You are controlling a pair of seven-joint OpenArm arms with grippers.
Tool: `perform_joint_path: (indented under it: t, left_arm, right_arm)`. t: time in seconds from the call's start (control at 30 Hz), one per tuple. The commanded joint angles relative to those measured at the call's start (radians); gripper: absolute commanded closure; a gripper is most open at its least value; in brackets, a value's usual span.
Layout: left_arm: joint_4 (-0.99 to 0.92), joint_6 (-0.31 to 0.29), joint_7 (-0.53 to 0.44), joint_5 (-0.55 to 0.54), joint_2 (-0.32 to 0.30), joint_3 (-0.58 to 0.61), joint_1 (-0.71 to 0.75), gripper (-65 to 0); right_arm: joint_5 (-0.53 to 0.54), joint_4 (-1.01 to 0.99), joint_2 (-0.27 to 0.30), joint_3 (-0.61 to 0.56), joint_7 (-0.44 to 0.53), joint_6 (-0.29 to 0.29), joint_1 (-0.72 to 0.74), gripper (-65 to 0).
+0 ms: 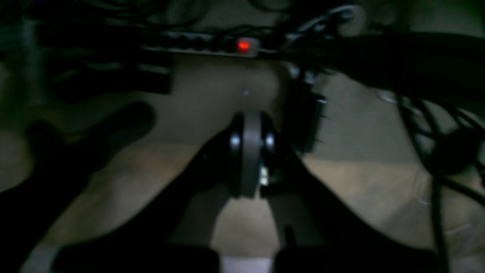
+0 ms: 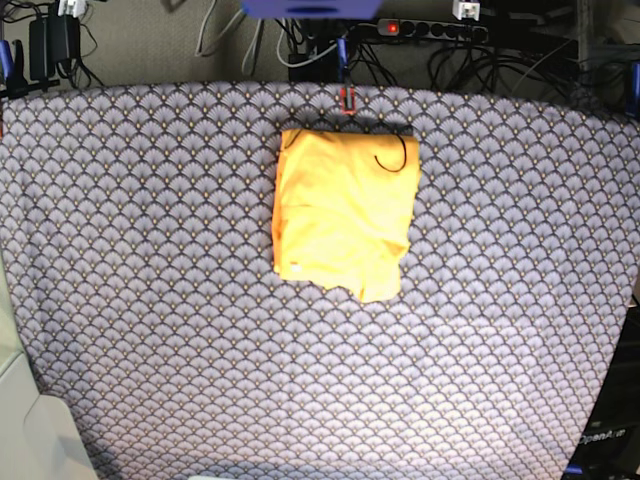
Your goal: Fold the T-shirt properly
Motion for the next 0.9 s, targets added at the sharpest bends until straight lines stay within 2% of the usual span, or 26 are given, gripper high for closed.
perform_joint_path:
  t: [0.0,0.17,0.27,0.3,0.43,0.53,0.6,0.63,0.7,0.77,0.87]
  left_arm:
    - [-0.038,0.0,-0.036,-0.005,-0.009,-0.003,-0.006,0.0]
    - [-0.302,0.0,-0.231,-0.005,-0.043,-0.001,-0.112,0.0]
    - [-0.501,0.003,-0.343,0.011,-0.065,-0.001,-0.201,0.0]
    - [-0.567,0.011,-0.375,0.025,-0.072,-0.001,-0.234,0.0]
    - [-0.764,0.026,-0.438,0.046,-0.105,-0.006,-0.355,0.0]
    - [-0.764,0.13,-0.433,0.054,-0.114,0.0,-0.424,0.0]
    - [-0.764,0.201,-0.396,0.074,-0.118,0.017,-0.453,0.0]
    - [-0.764,0.225,-0.355,0.092,-0.117,0.034,-0.465,0.0]
    - [-0.764,0.255,-0.289,0.106,-0.111,0.047,-0.476,0.0]
    - [-0.764,0.279,-0.234,0.107,-0.108,0.05,-0.488,0.0]
    - [-0.764,0.319,-0.214,0.106,-0.095,0.047,-0.496,0.0]
  right_arm:
    - [-0.021,-0.024,0.023,0.025,0.041,0.001,-0.005,0.0]
    - [-0.114,-0.273,0.074,0.049,0.182,0.001,0.003,0.0]
    - [-0.114,-0.431,0.121,-0.017,0.232,0.001,0.029,0.0]
    - [-0.114,-0.477,0.135,-0.038,0.238,-0.024,0.032,0.0]
    - [-0.116,-0.632,0.174,-0.216,0.235,-0.359,0.076,0.0]
    - [-0.116,-0.677,0.167,-0.38,0.214,-0.606,0.102,0.0]
    - [-0.114,-0.7,0.158,-0.465,0.171,-0.724,0.132,0.0]
    - [-0.114,-0.704,0.146,-0.492,0.154,-0.761,0.142,0.0]
    - [-0.114,-0.704,0.134,-0.515,0.131,-0.795,0.158,0.0]
    - [-0.114,-0.707,0.123,-0.523,0.108,-0.798,0.168,0.0]
    - [-0.114,-0.703,0.117,-0.523,0.11,-0.796,0.173,0.0]
